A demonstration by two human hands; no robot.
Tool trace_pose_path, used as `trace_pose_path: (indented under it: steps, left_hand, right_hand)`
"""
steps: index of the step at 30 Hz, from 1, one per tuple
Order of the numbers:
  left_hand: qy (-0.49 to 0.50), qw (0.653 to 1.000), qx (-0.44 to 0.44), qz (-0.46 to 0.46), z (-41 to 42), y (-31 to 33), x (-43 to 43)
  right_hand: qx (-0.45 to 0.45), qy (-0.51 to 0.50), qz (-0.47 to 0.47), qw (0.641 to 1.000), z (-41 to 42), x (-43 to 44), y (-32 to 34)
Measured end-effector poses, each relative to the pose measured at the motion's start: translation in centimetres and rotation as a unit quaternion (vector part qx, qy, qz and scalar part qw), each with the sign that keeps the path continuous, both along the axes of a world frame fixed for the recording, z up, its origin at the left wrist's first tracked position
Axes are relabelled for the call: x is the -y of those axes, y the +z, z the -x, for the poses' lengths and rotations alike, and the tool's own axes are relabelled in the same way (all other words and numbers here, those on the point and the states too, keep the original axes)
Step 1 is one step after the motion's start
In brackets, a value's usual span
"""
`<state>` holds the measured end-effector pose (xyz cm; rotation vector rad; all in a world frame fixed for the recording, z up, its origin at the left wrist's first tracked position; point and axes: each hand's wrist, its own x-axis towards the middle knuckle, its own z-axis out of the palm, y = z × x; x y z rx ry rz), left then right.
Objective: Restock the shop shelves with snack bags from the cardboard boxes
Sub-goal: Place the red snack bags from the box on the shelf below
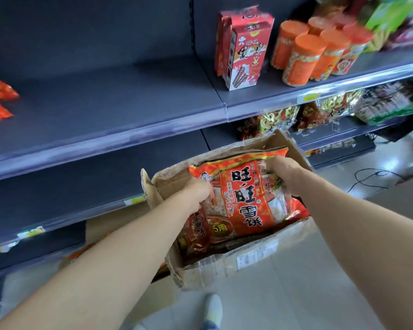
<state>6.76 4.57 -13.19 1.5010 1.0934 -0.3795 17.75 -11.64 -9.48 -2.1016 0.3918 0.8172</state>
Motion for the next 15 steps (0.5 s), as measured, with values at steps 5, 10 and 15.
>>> trace_pose_path:
  steps: [5, 10, 15]
  left_hand:
    - [-0.004, 0.992, 0.115, -0.057, 0.4, 5.1, -1.3]
    - [0.046, 0.971, 0.196, -0.130, 1.4, 9.9, -5.9]
    - [0.089, 0.945, 0.219, -0.224, 4.6, 12.4, -11.7]
  right_hand:
    - [0.009, 0.086, -0.024, 0.996, -0.1, 0.1, 5.4]
    - [0.024, 0.128, -0.078, 0.988, -0.2, -4.4, 9.4]
    - [0.117, 0.206, -0.068, 0.969, 1.6, -12.9, 10.7]
